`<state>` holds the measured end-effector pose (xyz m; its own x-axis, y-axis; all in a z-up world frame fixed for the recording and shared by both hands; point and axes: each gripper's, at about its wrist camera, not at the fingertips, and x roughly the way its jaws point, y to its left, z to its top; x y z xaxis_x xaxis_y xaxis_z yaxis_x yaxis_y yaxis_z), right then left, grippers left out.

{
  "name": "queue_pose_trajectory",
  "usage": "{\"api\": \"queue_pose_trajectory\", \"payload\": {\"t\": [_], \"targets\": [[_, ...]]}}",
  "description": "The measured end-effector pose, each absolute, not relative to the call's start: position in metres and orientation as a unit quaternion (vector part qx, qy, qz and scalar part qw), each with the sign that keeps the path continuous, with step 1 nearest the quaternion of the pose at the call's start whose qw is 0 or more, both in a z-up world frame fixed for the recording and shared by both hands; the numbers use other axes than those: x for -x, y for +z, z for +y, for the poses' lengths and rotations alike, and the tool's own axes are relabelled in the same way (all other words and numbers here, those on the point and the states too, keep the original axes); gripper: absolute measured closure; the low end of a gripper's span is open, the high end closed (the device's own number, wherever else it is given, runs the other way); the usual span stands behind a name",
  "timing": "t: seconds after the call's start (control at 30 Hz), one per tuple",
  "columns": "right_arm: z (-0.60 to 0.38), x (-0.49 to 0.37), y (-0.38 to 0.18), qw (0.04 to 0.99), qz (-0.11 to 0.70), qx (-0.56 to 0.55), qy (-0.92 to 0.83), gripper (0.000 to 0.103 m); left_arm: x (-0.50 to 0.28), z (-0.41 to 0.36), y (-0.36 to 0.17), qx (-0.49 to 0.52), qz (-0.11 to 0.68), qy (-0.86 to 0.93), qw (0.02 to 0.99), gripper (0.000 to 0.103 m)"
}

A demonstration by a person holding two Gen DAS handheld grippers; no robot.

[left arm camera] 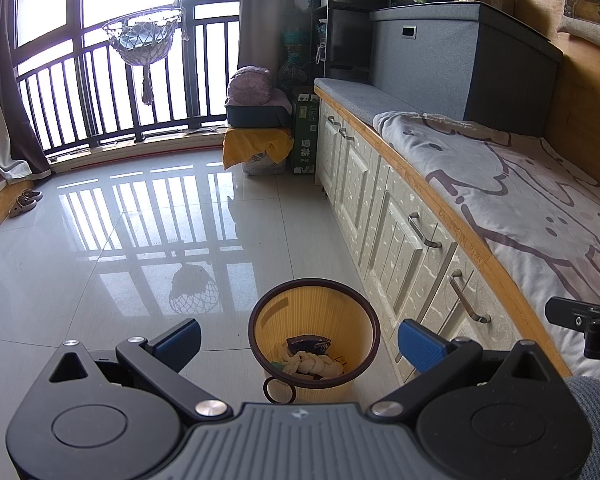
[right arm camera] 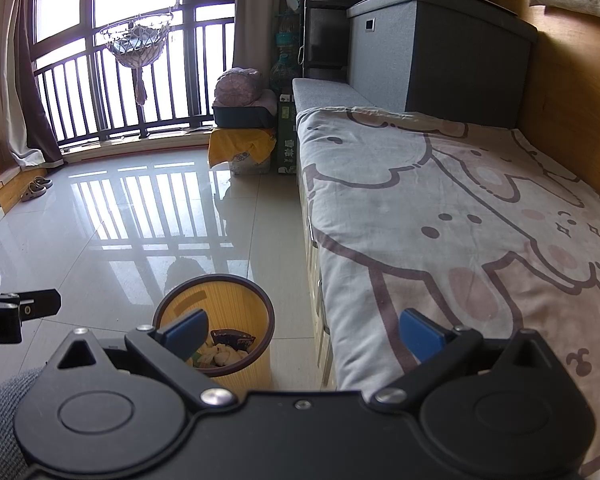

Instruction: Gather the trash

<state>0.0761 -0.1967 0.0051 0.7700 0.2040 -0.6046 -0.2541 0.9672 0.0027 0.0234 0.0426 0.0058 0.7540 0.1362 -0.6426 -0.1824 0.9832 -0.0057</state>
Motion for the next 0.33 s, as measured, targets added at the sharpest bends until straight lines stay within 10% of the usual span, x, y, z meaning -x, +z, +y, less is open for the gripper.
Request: {"api": "queue_pose_trajectory", "payload": {"t": [0.33], "targets": [[-0.1968, -0.0765, 0.0047, 0.940, 0.317, 0.039, 0.122, 0.000, -0.0235, 0.0431, 0.0058, 0.034, 0.341, 0.085, 0.936, 0.000]]}}
